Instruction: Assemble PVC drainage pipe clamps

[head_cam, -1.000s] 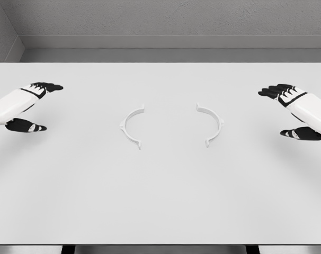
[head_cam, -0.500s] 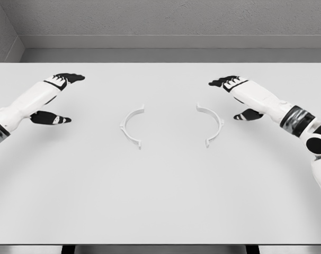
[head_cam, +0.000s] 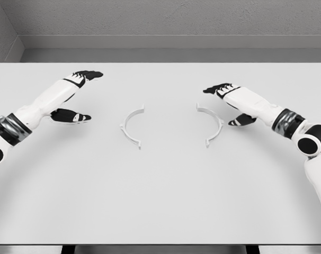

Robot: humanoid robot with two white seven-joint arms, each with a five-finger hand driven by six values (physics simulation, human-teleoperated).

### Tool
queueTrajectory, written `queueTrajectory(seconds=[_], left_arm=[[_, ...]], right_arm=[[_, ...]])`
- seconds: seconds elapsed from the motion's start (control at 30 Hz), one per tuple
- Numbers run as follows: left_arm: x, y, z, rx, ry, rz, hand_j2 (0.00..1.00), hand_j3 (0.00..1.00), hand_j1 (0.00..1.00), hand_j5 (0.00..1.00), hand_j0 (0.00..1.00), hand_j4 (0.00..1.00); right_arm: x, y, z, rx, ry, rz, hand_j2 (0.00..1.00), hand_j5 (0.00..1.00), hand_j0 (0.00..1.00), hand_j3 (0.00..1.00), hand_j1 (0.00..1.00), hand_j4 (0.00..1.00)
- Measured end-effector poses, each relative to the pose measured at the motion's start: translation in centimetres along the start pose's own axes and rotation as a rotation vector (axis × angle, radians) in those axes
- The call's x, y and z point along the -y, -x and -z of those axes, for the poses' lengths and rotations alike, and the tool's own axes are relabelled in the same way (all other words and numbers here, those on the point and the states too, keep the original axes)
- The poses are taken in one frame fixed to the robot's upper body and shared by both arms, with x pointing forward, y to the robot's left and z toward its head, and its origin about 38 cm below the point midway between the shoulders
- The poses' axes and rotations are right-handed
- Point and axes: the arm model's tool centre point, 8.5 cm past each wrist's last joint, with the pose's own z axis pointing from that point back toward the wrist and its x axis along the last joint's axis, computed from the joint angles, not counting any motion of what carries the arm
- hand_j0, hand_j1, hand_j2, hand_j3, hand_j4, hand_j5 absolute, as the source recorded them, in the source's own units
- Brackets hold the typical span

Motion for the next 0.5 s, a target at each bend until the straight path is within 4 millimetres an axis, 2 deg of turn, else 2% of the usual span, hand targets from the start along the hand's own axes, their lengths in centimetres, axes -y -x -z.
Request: queueTrajectory(seconds=[0.17, 0.27, 0.5], left_arm=[[1.3, -0.4, 1.4, 0.017, 0.011, -0.030, 1.00, 1.00, 1.00, 1.00, 1.00, 1.00], [1.7, 0.0, 1.8, 0.007, 0.013, -0.045, 1.00, 1.00, 1.00, 1.00, 1.00, 1.00], [4.0, 1.0, 2.7, -0.026, 0.030, -0.106, 1.00, 1.00, 1.00, 1.00, 1.00, 1.00]], right_arm=[[-0.5, 0.3, 0.5, -0.007, -0.006, 0.026, 1.00, 1.00, 1.00, 1.00, 1.00, 1.00], [-0.8, 0.3, 0.7, -0.007, -0.010, 0.035, 1.00, 1.00, 1.00, 1.00, 1.00, 1.00], [-0.5, 0.2, 1.1, -0.003, -0.002, 0.037, 1.00, 1.00, 1.00, 1.00, 1.00, 1.00]])
